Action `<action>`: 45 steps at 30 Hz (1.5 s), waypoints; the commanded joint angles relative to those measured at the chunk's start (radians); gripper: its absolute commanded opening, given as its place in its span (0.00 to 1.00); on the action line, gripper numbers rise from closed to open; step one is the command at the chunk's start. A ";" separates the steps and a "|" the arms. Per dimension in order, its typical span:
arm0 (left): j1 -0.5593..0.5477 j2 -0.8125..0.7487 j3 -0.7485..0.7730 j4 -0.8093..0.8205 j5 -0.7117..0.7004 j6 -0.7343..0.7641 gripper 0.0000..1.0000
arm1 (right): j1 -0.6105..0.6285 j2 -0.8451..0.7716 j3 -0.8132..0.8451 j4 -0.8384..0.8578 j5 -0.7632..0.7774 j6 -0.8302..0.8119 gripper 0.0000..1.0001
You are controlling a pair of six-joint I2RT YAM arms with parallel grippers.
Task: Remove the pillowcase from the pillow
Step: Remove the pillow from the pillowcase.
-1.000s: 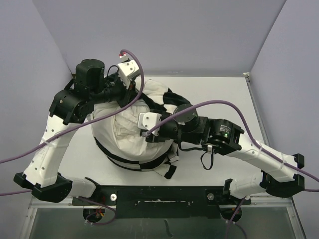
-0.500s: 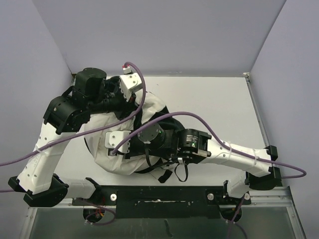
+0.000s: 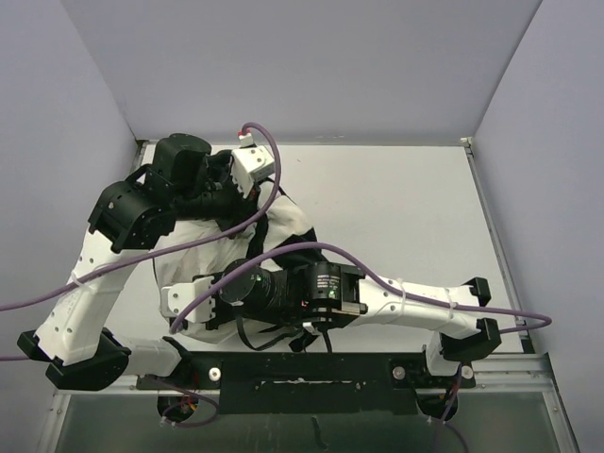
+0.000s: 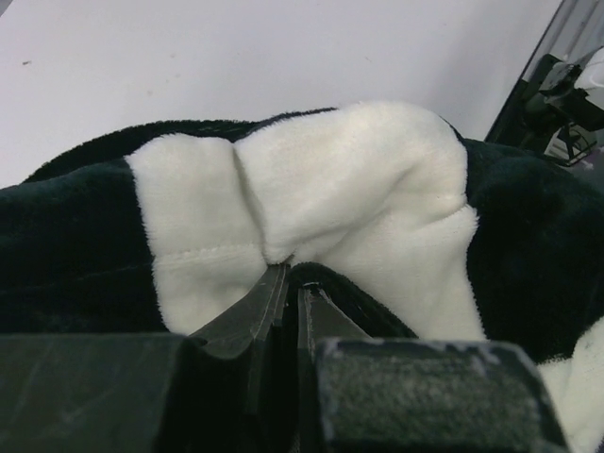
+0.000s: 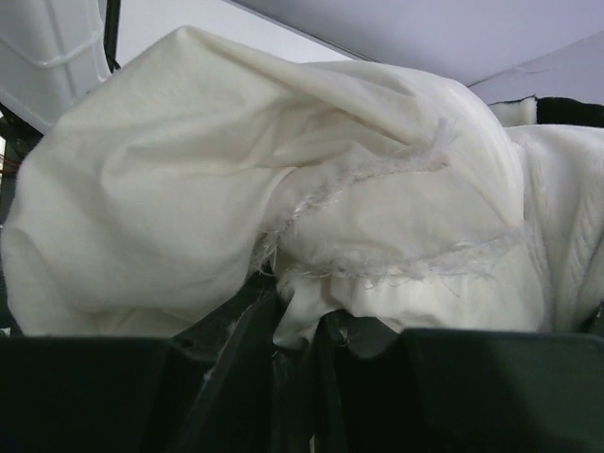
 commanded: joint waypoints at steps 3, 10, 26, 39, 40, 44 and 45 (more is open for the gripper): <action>0.013 0.221 -0.070 0.428 -0.362 -0.044 0.00 | 0.209 0.135 0.000 0.237 -0.500 0.073 0.00; 0.189 0.271 -0.014 0.367 -0.540 -0.097 0.00 | 0.238 0.036 -0.151 0.300 -0.450 0.097 0.00; 0.390 0.108 -0.119 0.436 -0.413 -0.048 0.00 | 0.340 -0.293 -0.599 0.417 -0.207 0.184 0.00; 0.190 0.070 -0.243 0.215 -0.264 0.061 0.00 | 0.226 -0.356 -0.599 0.508 -0.272 0.283 0.66; 0.189 0.061 -0.245 0.195 -0.231 0.075 0.00 | 0.199 -0.397 -0.623 0.548 -0.273 0.304 0.72; 0.180 0.024 -0.248 0.124 -0.133 0.126 0.00 | 0.161 -0.530 -0.660 0.616 -0.102 0.318 0.77; 0.179 0.016 -0.247 0.113 -0.121 0.139 0.00 | 0.156 -0.561 -0.671 0.622 -0.070 0.322 0.77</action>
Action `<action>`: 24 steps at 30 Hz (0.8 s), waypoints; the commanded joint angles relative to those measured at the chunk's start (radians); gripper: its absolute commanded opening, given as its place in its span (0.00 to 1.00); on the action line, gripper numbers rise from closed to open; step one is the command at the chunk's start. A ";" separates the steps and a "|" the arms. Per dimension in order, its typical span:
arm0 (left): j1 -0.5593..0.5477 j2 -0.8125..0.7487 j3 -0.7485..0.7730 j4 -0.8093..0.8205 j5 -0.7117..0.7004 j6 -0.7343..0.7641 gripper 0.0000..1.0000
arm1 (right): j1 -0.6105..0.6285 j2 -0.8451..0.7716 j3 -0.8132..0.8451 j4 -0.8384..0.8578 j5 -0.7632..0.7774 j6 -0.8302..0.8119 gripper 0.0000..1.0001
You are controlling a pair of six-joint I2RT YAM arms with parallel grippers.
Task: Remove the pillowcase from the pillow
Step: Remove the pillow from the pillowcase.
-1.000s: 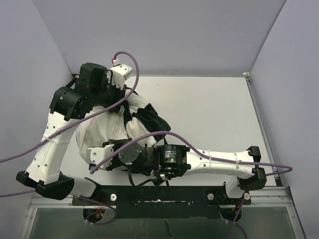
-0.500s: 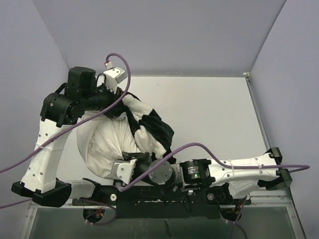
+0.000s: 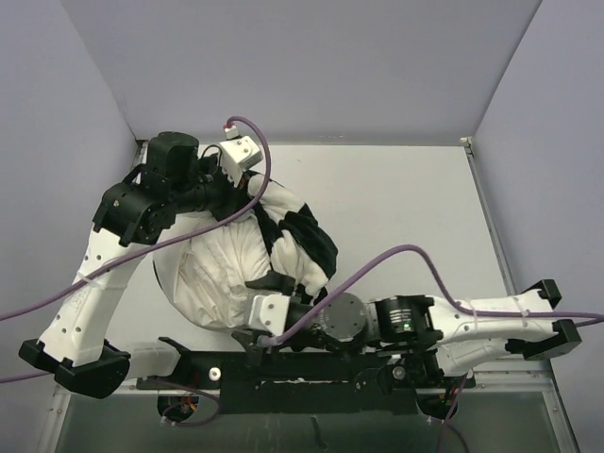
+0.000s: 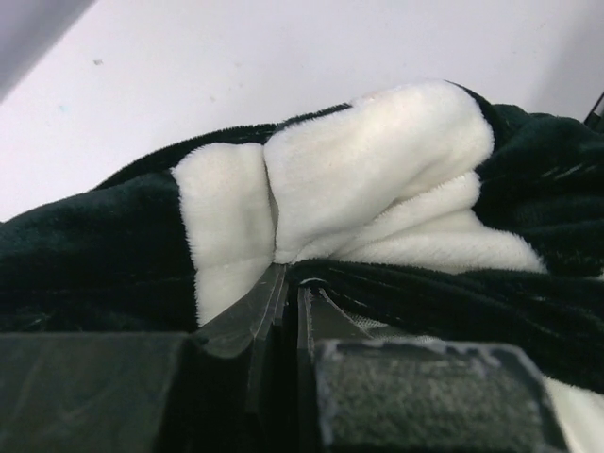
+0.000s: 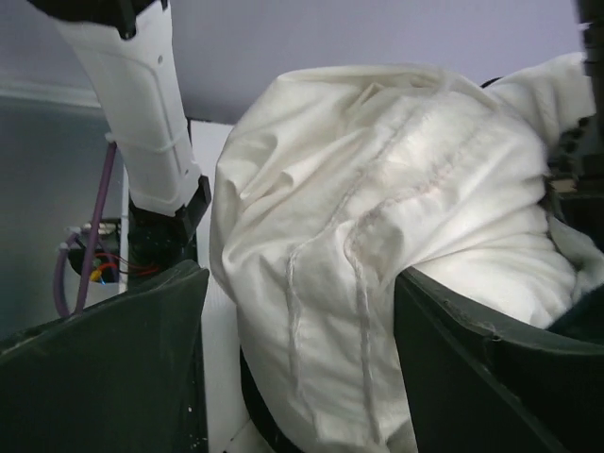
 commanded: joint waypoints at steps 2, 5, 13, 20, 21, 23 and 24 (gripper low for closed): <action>0.008 0.043 -0.081 -0.034 -0.132 0.127 0.00 | 0.025 -0.184 -0.048 0.084 -0.086 0.142 0.78; 0.006 0.029 -0.080 -0.059 -0.115 0.150 0.00 | 0.019 -0.260 -0.085 0.074 0.020 0.188 0.79; -0.011 0.010 -0.038 -0.151 0.015 0.175 0.00 | -0.052 -0.353 -0.133 -0.078 0.383 0.364 0.72; -0.015 -0.017 0.000 -0.229 0.152 0.213 0.00 | -0.255 -0.382 -0.171 -0.097 0.309 0.442 0.51; -0.017 -0.020 0.003 -0.235 0.159 0.214 0.00 | -0.293 -0.373 -0.164 -0.111 0.282 0.454 0.47; -0.023 -0.027 0.005 -0.245 0.162 0.221 0.00 | -0.356 -0.348 -0.149 -0.149 0.246 0.475 0.37; -0.026 -0.030 0.006 -0.251 0.161 0.225 0.00 | -0.388 -0.337 -0.146 -0.160 0.230 0.478 0.30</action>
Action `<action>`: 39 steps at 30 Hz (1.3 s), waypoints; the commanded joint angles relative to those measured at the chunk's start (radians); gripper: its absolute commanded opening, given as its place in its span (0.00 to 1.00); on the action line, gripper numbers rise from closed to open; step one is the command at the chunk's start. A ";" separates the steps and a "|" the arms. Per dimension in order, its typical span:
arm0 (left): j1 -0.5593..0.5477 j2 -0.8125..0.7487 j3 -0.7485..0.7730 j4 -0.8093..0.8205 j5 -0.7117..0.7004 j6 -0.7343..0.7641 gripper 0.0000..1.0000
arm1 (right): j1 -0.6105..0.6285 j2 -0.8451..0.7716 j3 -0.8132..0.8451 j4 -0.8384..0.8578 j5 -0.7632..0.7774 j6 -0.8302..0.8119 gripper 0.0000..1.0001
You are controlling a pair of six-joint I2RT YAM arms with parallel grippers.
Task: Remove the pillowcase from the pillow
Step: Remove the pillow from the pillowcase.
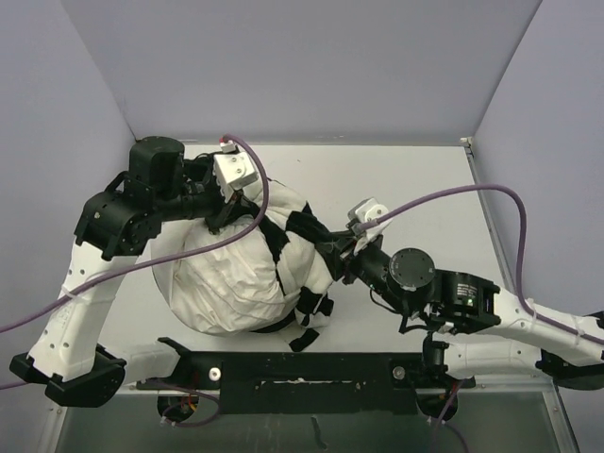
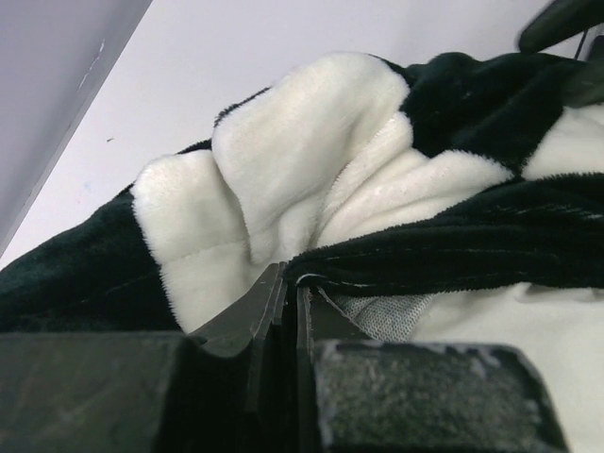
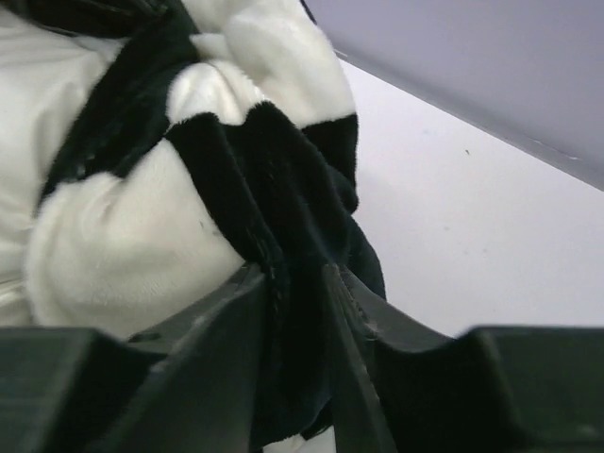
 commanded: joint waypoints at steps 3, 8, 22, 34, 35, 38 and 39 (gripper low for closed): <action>-0.023 0.011 -0.016 -0.250 0.043 0.037 0.00 | -0.194 0.054 0.034 -0.048 -0.107 0.060 0.10; -0.024 -0.014 -0.009 -0.285 0.059 0.064 0.00 | -0.320 0.096 0.010 -0.082 -0.174 0.039 0.00; -0.024 -0.058 -0.077 -0.190 -0.055 0.062 0.00 | -0.367 -0.122 0.002 -0.116 -0.742 0.014 0.80; -0.025 -0.048 -0.060 -0.190 -0.055 0.050 0.00 | -0.367 -0.017 0.021 -0.234 -1.054 -0.090 0.86; -0.025 -0.048 -0.057 -0.191 -0.054 0.050 0.00 | -0.367 -0.011 0.027 -0.236 -1.026 -0.102 0.84; -0.027 -0.046 -0.049 -0.200 -0.055 0.049 0.00 | -0.368 0.008 0.050 -0.227 -1.007 -0.119 0.80; -0.029 -0.045 -0.048 -0.200 -0.055 0.050 0.00 | -0.369 0.018 0.059 -0.225 -1.004 -0.123 0.73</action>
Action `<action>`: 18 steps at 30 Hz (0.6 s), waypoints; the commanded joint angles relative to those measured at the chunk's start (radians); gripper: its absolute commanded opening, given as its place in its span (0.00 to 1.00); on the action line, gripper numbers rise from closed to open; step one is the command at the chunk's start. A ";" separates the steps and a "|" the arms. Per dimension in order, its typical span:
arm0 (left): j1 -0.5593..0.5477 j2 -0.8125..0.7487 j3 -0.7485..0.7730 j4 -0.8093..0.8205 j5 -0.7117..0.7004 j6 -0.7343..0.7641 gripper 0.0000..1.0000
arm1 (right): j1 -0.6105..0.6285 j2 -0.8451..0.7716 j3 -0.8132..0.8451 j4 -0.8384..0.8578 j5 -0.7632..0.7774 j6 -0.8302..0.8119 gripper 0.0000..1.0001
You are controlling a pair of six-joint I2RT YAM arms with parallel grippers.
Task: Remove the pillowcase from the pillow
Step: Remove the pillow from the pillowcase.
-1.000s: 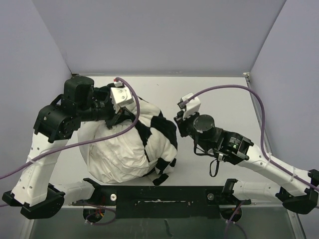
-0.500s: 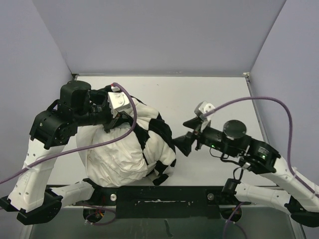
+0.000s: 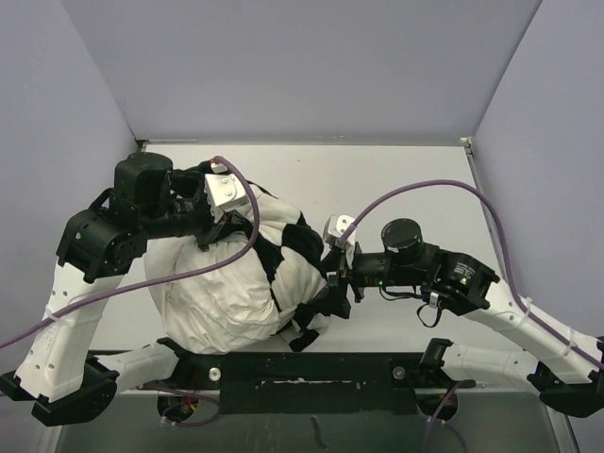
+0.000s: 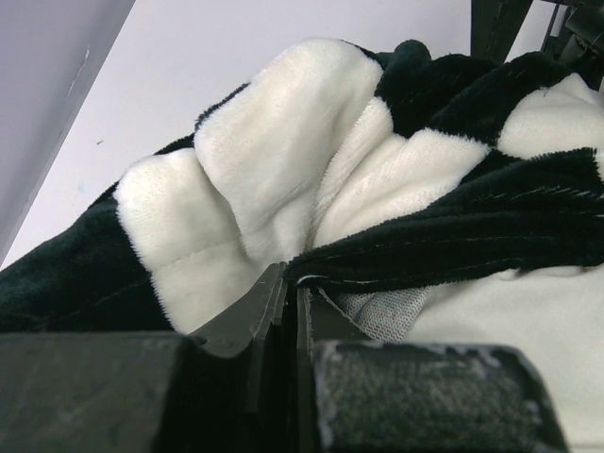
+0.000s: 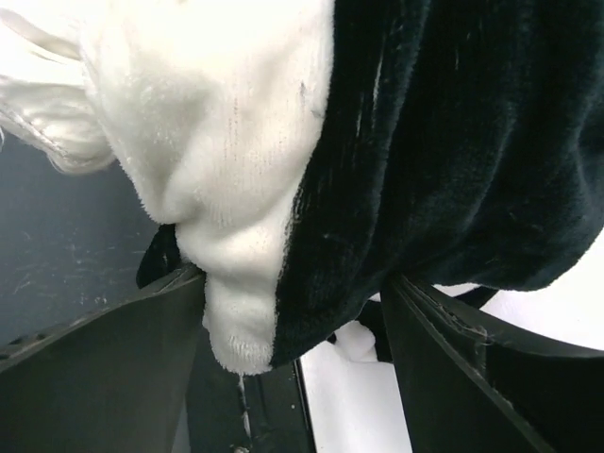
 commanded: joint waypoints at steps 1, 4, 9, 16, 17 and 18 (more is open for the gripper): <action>-0.006 0.046 -0.022 -0.126 -0.069 -0.007 0.00 | -0.004 0.006 0.077 0.011 0.024 -0.052 0.65; -0.015 0.040 -0.031 -0.125 -0.068 -0.004 0.00 | -0.012 0.011 0.088 0.011 0.058 -0.059 0.26; -0.039 0.010 -0.057 -0.144 -0.049 0.041 0.00 | -0.030 -0.023 0.066 -0.019 0.250 -0.058 0.00; -0.129 -0.018 -0.086 -0.258 0.056 0.113 0.00 | -0.106 0.002 -0.105 -0.003 0.390 -0.002 0.00; -0.134 -0.021 -0.095 -0.275 0.079 0.121 0.00 | -0.129 0.007 -0.144 0.027 0.363 0.022 0.00; -0.135 -0.023 -0.104 -0.288 0.100 0.126 0.00 | -0.154 0.017 -0.181 0.075 0.320 0.054 0.00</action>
